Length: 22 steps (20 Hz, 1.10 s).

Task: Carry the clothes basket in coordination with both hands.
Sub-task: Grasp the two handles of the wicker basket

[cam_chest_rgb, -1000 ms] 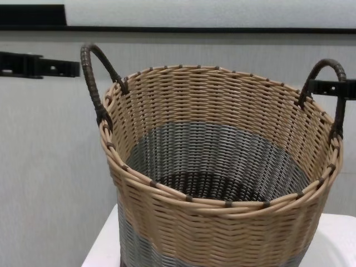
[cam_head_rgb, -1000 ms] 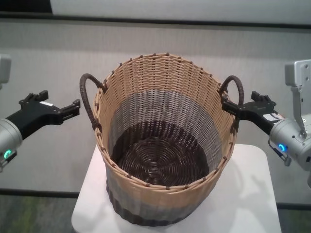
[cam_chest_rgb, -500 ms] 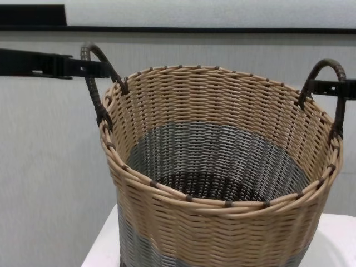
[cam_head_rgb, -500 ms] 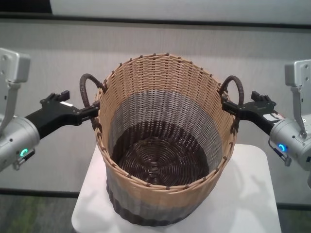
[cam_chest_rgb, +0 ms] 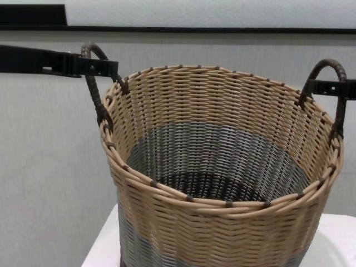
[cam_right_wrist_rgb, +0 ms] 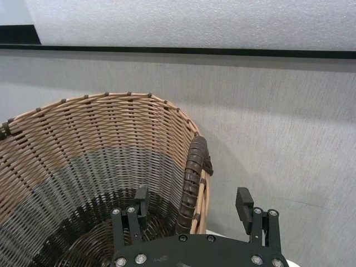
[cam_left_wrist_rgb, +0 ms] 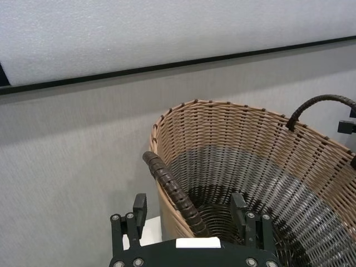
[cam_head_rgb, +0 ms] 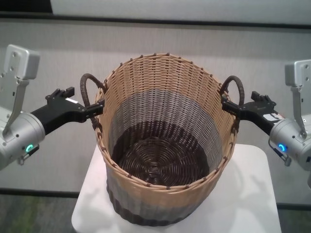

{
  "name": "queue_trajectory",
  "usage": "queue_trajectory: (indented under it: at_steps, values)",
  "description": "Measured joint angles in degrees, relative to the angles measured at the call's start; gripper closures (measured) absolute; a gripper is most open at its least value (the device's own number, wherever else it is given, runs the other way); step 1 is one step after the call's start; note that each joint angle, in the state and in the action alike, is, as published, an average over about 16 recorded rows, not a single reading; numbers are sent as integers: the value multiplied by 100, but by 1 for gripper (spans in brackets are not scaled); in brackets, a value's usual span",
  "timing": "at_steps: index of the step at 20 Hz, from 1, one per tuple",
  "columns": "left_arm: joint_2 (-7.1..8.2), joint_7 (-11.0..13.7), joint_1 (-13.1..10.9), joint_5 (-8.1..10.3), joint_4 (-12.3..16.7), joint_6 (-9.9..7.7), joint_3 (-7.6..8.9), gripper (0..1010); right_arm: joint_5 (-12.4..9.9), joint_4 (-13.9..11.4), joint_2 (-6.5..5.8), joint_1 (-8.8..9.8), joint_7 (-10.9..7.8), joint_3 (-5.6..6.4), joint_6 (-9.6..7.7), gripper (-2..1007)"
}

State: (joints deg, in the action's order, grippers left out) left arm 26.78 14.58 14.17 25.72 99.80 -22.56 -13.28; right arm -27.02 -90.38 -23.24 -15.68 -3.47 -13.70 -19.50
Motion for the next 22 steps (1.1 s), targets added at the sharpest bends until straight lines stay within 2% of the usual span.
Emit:
queue_trajectory:
  at_steps: [11,22]
  values:
    - [-49,52,229,-84,-231,79,-170,11,0,0,0,0,0,0,0,4]
    - [-189,102,451,-183,-522,188,-318,11,0,0,0,0,0,0,0,4]
